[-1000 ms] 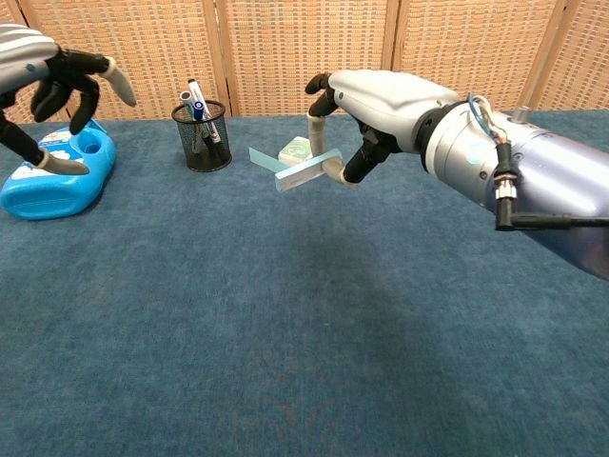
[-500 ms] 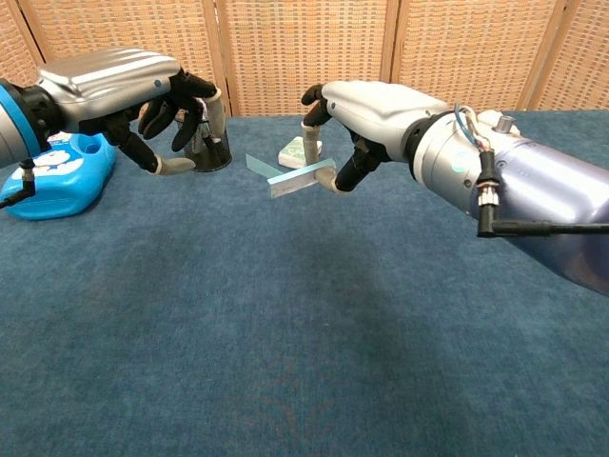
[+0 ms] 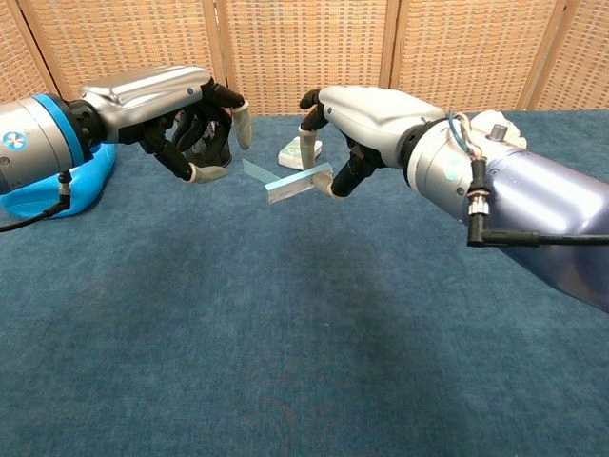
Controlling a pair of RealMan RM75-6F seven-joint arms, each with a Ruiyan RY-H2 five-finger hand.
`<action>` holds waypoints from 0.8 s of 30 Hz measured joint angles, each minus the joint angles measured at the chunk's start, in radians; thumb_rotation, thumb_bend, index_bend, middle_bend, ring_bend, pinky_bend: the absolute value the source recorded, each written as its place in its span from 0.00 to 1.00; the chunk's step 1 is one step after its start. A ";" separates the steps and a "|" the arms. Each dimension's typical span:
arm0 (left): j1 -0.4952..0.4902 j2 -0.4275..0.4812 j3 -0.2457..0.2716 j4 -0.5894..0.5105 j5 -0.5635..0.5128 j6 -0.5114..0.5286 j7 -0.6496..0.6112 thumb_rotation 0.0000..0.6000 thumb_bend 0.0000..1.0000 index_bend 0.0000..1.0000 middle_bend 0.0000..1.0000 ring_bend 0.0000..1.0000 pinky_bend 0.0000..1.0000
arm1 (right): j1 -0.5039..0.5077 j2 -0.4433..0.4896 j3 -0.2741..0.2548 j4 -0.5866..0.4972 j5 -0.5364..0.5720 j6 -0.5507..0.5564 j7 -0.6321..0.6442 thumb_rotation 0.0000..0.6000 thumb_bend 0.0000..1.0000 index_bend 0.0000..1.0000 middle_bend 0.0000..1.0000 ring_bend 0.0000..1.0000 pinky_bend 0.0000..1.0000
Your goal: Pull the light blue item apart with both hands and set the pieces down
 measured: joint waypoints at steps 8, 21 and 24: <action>-0.013 -0.033 0.003 0.033 -0.018 0.006 -0.046 1.00 0.36 0.49 0.65 0.71 0.63 | -0.002 -0.013 0.003 0.001 0.003 0.006 0.005 1.00 0.60 0.60 0.07 0.00 0.00; -0.027 -0.066 0.016 0.074 -0.036 0.003 -0.124 1.00 0.39 0.57 0.65 0.71 0.63 | -0.003 -0.016 0.005 -0.001 0.003 0.005 0.007 1.00 0.61 0.60 0.07 0.00 0.00; -0.030 -0.072 0.017 0.075 -0.039 0.001 -0.132 1.00 0.41 0.62 0.65 0.71 0.63 | -0.004 -0.016 0.006 -0.001 0.002 0.006 0.009 1.00 0.61 0.59 0.07 0.00 0.00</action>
